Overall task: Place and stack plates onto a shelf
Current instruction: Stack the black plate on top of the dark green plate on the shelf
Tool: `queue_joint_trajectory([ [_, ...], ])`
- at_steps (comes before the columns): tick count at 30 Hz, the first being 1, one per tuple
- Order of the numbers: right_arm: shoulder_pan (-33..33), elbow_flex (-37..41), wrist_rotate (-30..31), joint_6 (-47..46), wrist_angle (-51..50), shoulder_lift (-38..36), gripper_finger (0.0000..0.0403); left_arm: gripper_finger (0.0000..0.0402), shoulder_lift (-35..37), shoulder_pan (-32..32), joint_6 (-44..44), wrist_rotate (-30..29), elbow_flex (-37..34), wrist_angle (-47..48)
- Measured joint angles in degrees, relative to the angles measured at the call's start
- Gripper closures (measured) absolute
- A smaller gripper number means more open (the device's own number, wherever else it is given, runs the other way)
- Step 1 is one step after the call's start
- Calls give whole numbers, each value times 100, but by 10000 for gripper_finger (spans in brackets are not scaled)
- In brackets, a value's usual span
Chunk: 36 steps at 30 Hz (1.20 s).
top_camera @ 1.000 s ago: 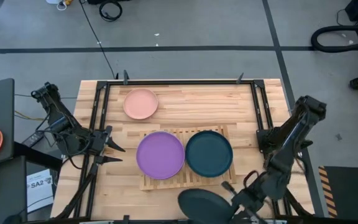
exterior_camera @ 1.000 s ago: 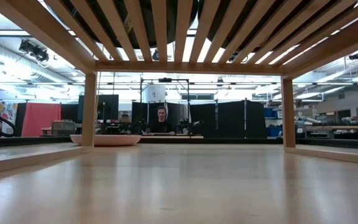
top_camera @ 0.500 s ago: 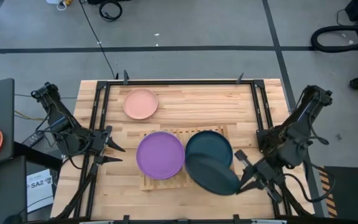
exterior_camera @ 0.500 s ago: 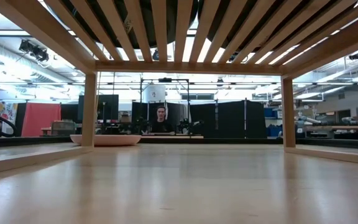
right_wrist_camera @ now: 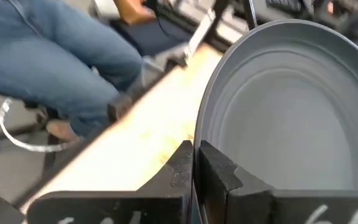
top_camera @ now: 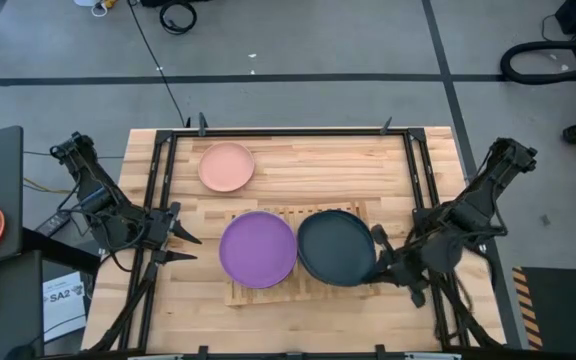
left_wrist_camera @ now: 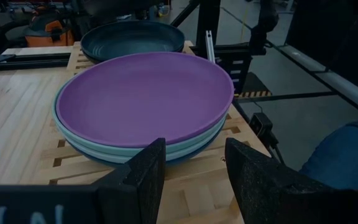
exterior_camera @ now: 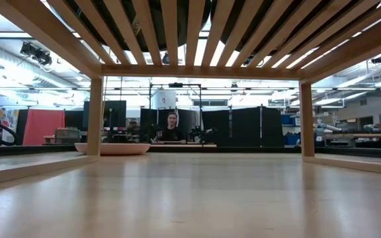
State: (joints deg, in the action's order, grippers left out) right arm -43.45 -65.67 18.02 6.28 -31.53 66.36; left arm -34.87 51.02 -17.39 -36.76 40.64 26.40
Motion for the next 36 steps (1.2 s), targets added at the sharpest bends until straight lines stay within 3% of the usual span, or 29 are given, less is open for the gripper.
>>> queue_joint_trajectory([
  [26, 392, 0, -122, -318, -1354, 165, 371, 230, 2, -1, 1, 0, 0, 0],
  [36, 390, 0, -161, -376, -1356, 164, 369, 230, 0, -1, 0, -2, 0, -2],
])
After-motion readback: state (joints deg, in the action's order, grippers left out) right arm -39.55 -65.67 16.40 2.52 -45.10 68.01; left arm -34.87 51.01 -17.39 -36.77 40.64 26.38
